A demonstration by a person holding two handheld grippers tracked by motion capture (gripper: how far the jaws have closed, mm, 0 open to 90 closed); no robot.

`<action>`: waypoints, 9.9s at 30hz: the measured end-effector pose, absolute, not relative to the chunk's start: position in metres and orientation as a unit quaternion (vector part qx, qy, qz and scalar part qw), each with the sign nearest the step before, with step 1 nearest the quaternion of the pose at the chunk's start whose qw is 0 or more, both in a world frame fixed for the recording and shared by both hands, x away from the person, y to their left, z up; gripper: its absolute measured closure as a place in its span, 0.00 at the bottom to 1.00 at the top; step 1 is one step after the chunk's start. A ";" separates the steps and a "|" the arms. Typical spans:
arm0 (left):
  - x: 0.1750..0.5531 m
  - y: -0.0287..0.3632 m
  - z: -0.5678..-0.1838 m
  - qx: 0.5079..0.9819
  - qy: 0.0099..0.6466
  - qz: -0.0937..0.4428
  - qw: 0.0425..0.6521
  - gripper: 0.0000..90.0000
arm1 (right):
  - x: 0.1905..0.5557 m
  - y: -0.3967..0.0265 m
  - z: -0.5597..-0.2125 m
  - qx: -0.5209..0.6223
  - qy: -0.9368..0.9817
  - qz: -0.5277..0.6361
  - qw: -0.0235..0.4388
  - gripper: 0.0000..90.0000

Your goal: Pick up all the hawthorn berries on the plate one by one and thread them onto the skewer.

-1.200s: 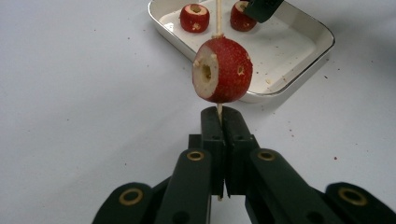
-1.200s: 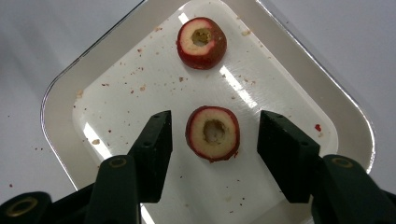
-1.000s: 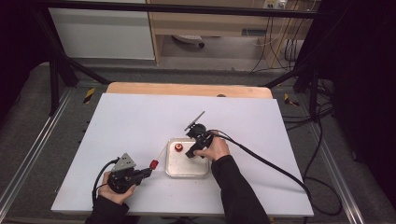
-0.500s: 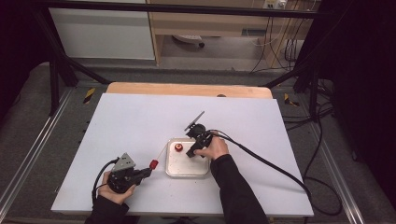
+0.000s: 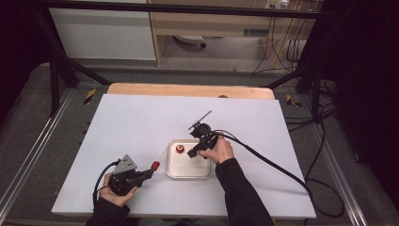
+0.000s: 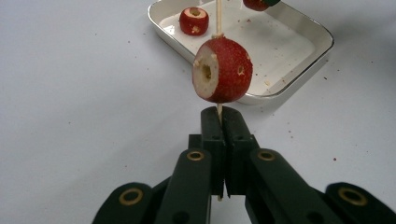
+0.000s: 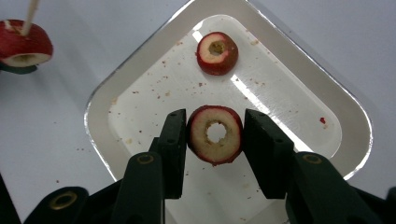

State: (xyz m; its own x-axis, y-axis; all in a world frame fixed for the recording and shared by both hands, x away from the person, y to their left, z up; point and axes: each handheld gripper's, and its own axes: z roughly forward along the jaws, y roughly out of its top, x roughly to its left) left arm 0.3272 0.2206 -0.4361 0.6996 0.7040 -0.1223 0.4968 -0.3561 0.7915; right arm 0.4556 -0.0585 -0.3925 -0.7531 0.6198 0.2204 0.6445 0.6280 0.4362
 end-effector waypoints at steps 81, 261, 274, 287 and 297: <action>0.323 0.125 -0.421 0.734 0.410 0.091 0.534 0.98 | 0.409 -0.114 -0.385 -0.451 -0.534 -0.715 -0.002 0.68; 0.321 0.134 -0.417 0.702 0.410 0.106 0.573 0.99 | 0.396 -0.110 -0.389 -0.451 -0.563 -0.692 0.033 0.70; 0.326 0.136 -0.416 0.705 0.415 0.105 0.565 0.99 | 0.384 -0.098 -0.406 -0.441 -0.588 -0.676 0.048 0.70; 0.331 0.137 -0.421 0.723 0.402 0.108 0.551 0.98 | 0.382 -0.095 -0.412 -0.443 -0.610 -0.655 0.049 0.69; 0.333 0.159 -0.416 0.751 0.386 0.125 0.521 0.98 | 0.383 -0.118 -0.396 -0.427 -0.657 -0.622 -0.006 0.41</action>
